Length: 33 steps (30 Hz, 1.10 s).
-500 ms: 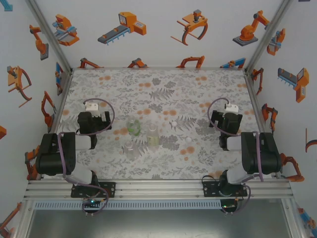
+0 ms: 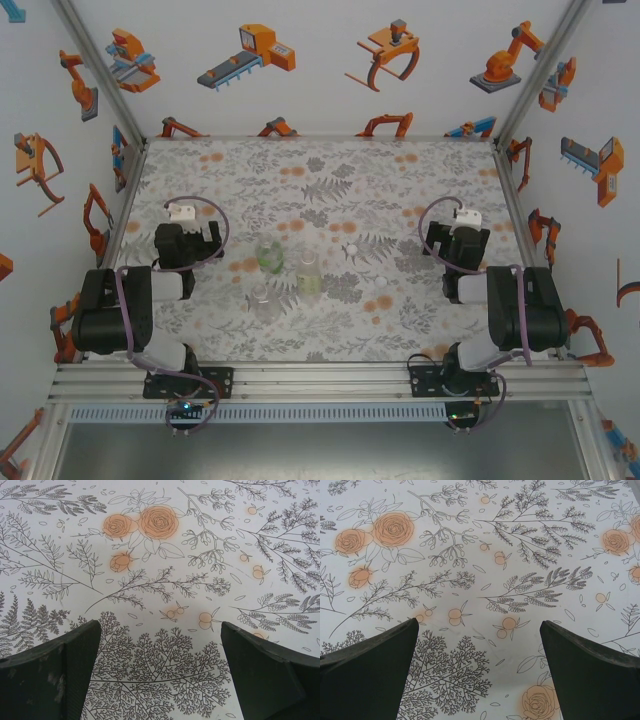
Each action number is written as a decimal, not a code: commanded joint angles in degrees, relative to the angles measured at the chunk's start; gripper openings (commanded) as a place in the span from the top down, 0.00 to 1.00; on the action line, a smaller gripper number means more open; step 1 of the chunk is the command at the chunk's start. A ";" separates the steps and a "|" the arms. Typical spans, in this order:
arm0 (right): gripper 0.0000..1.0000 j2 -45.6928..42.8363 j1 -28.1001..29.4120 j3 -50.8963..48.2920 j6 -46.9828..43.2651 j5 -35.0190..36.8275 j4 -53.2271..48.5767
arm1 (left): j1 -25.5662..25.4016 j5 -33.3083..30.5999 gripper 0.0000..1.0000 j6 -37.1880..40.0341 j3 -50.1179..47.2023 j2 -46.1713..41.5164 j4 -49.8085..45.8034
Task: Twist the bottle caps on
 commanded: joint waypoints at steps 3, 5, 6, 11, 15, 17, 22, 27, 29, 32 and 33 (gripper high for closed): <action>0.01 0.45 0.54 1.48 -0.42 1.05 2.42 | 0.53 1.75 0.03 -1.33 1.21 0.38 1.32; 0.01 0.50 0.50 1.45 -0.49 1.10 2.47 | 0.54 1.78 0.03 -1.35 1.20 0.41 1.36; 0.01 0.50 0.55 1.47 -0.50 1.01 2.43 | 0.58 1.72 0.03 -1.40 1.21 0.39 1.29; 0.01 0.41 0.52 1.48 -0.49 1.00 2.51 | 0.79 0.61 0.03 -2.18 1.62 0.48 0.76; 0.01 0.49 0.55 1.45 -0.43 1.00 2.46 | 0.80 -0.41 0.03 -2.46 1.86 0.47 0.26; 0.01 0.50 0.57 1.48 -0.42 1.00 2.46 | 0.71 -0.43 0.03 -2.39 1.77 0.49 0.29; 0.01 0.33 0.49 1.27 -0.63 0.64 2.55 | 0.29 -1.69 0.03 -2.30 1.72 0.28 0.49; 0.04 -3.62 0.59 -0.30 -2.73 -4.02 2.73 | -0.26 -2.50 0.03 -1.76 4.06 -2.77 -6.27; 0.04 -6.94 0.59 0.35 -2.85 -4.24 -1.28 | -0.34 -3.07 0.03 -1.92 4.28 -4.51 -7.94; 0.05 -11.98 0.98 2.61 -4.06 -6.52 -9.17 | -0.44 -4.82 0.03 -2.42 5.54 -7.53 -12.32; 0.05 -13.45 1.10 3.60 -4.24 -7.42 -12.13 | -0.52 -5.30 0.03 -2.53 6.20 -8.47 -13.99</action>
